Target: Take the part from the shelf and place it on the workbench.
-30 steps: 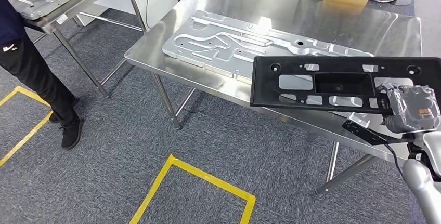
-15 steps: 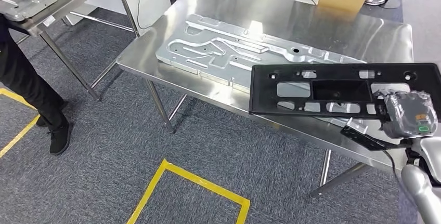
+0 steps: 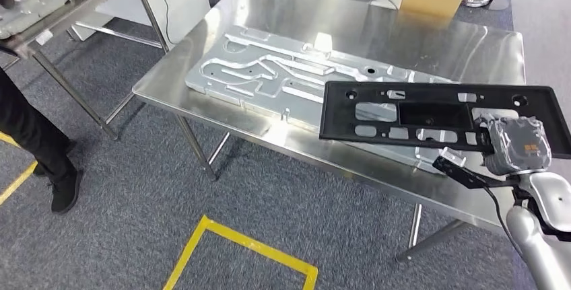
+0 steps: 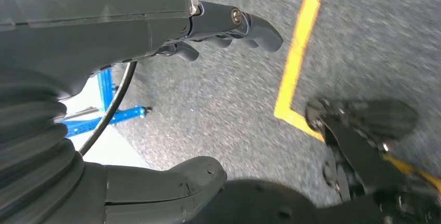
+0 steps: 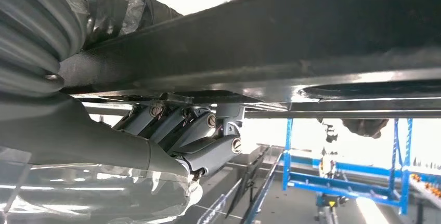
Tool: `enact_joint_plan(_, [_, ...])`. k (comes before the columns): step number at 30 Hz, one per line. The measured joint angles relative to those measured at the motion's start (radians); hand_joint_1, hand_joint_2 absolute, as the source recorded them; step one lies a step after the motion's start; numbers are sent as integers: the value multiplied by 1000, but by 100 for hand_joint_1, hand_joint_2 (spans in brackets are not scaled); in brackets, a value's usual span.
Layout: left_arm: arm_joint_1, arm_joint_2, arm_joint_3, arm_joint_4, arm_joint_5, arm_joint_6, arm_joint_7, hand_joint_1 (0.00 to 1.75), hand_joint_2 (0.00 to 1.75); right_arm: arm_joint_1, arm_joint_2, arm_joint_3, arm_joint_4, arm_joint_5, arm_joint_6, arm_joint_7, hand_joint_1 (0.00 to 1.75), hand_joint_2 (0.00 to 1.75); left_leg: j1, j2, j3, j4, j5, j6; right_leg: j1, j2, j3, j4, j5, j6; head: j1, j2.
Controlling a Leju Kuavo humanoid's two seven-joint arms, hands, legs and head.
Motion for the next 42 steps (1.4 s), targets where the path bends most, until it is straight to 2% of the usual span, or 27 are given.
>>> enact_joint_plan(2, [-1,0,0,0,-7,-3,0,0,175,-32,25,11,32,1,-1,3,175,175,5,-2,-81,139,-49,-7,2,3,9,0,-8,-7,0,0])
enact_joint_plan(3, [-1,0,0,0,-10,-4,0,0,175,-47,39,18,51,1,-2,5,175,175,6,-2,-122,198,-60,-9,3,5,13,0,-12,-8,0,0])
enact_joint_plan(4, [-2,0,0,0,-13,-5,0,0,175,-58,53,25,69,1,-2,6,175,175,7,-3,-149,223,-50,-8,4,7,19,0,-17,-8,0,0])
enact_joint_plan(5, [-1,0,0,0,-14,-5,0,0,175,-69,66,32,85,1,-3,7,175,175,7,-3,-156,208,-19,-6,4,10,28,0,-23,-6,0,0])
enact_joint_plan(7, [-1,1,0,0,-17,-6,0,0,175,-90,90,46,113,2,-3,7,175,175,7,-5,-121,81,78,1,3,12,46,-1,-36,-1,0,0])
enact_joint_plan(8, [0,2,0,0,-18,-6,0,0,175,-104,102,54,128,1,-3,8,175,175,5,-8,-98,17,113,5,4,14,51,-1,-41,3,0,0])
enact_joint_plan(9, [-1,3,0,0,-21,-7,0,0,175,-119,114,63,143,1,-4,10,175,175,3,-11,-82,-27,132,8,5,16,53,-3,-44,7,0,0])
enact_joint_plan(12, [-5,4,0,0,-31,-8,2,0,175,-165,153,96,196,1,-10,16,175,175,1,-14,-71,-57,130,16,8,20,56,-15,-45,24,0,0])
enact_joint_plan(14, [-7,4,0,0,-36,-9,4,0,175,-196,179,120,235,2,-17,19,175,175,4,-13,-56,-74,130,26,7,14,55,0,-58,33,0,0])
enact_joint_plan(16, [-8,4,0,0,-41,-11,5,0,175,-228,205,141,280,2,-31,24,175,175,6,-11,-41,-86,128,38,7,6,9,91,-98,35,1,0])
enact_joint_plan(18, [-8,4,0,0,-45,-13,4,0,175,-248,229,155,321,2,-43,29,175,175,3,-12,-34,-86,120,46,10,5,-73,220,-136,36,1,0])
enact_joint_plan(19, [-8,5,0,0,-47,-14,4,0,175,-253,238,160,338,2,-45,30,175,175,2,-13,-28,-85,115,48,11,5,-102,255,-133,36,1,0])
enact_joint_plan(20, [-8,5,0,0,-47,-15,4,0,175,-257,246,165,355,1,-46,30,175,175,0,-14,-22,-84,109,49,12,5,-113,252,-108,35,2,0])
enact_joint_plan(22, [-7,6,0,0,-47,-16,4,0,175,-267,258,173,381,-1,-47,29,175,175,-3,-16,-4,-80,94,47,16,3,-82,141,-17,24,2,0])
enact_joint_plan(23, [-5,5,0,0,-48,-17,4,0,175,-276,264,175,395,-4,-49,29,175,175,-6,-16,3,-78,87,46,20,0,-58,80,18,16,1,0])
enact_joint_plan(24, [-5,5,0,0,-49,-18,4,0,175,-286,269,177,406,-6,-52,28,175,175,-7,-16,5,-76,81,43,25,-3,-38,30,37,8,1,0])
enact_joint_plan(27, [-7,4,0,0,-56,-20,6,0,175,-320,294,179,459,-15,-68,28,175,175,-5,-11,5,-77,73,29,33,-3,-21,-14,35,-7,0,0])
enact_joint_plan(29, [-9,6,0,0,-65,-20,7,0,175,-337,318,179,504,-16,-84,27,175,175,-5,-9,6,-66,61,17,26,0,-5,-29,34,-14,-1,0])
enact_joint_plan(31, [-9,7,0,-1,-69,-19,7,0,175,-348,345,179,546,-16,-101,26,175,175,1,-10,-34,20,23,4,18,0,15,-42,31,-20,-2,0])
enact_joint_plan(33, [-8,8,0,-1,-69,-18,7,0,175,-354,365,180,582,-16,-111,25,175,175,12,-10,-115,154,-20,-10,16,0,27,-43,21,-22,-3,0])
enact_joint_plan(34, [-7,8,0,-1,-69,-18,7,0,175,-354,374,181,596,-16,-113,25,175,175,17,-10,-147,196,-21,-16,14,1,33,-43,15,-21,-3,0])
enact_joint_plan(35, [-6,8,0,-1,-69,-17,7,0,175,-354,381,182,609,-15,-113,25,175,175,22,-10,-164,203,-3,-22,12,3,40,-42,9,-17,-3,0])
enact_joint_plan(36, [-5,9,0,-1,-69,-17,7,0,175,-355,388,184,621,-15,-114,25,175,175,27,-10,-160,169,36,-27,8,4,49,-40,2,-12,-3,0])
enact_joint_plan(38, [-4,9,0,-1,-69,-19,-2,0,175,-358,403,187,644,-14,-119,25,175,175,34,-11,-114,35,125,-35,2,7,63,-34,-15,2,-3,0])
enact_joint_plan(39, [-4,9,0,-1,-67,-21,-9,0,175,-361,410,187,657,-14,-124,25,131,131,34,-13,-93,-21,149,-35,2,7,65,-29,-23,10,-4,0])
enact_joint_plan(40, [-3,9,1,-1,-64,-24,-18,0,175,-364,415,187,670,-15,-130,24,87,87,35,-15,-80,-54,159,-33,4,8,64,-25,-28,15,-4,0])
enact_joint_plan(42, [-3,8,4,-1,-60,-33,-30,0,175,-370,424,187,698,-15,-141,19,0,0,34,-18,-77,-68,155,-25,7,9,62,-23,-28,14,-5,0])
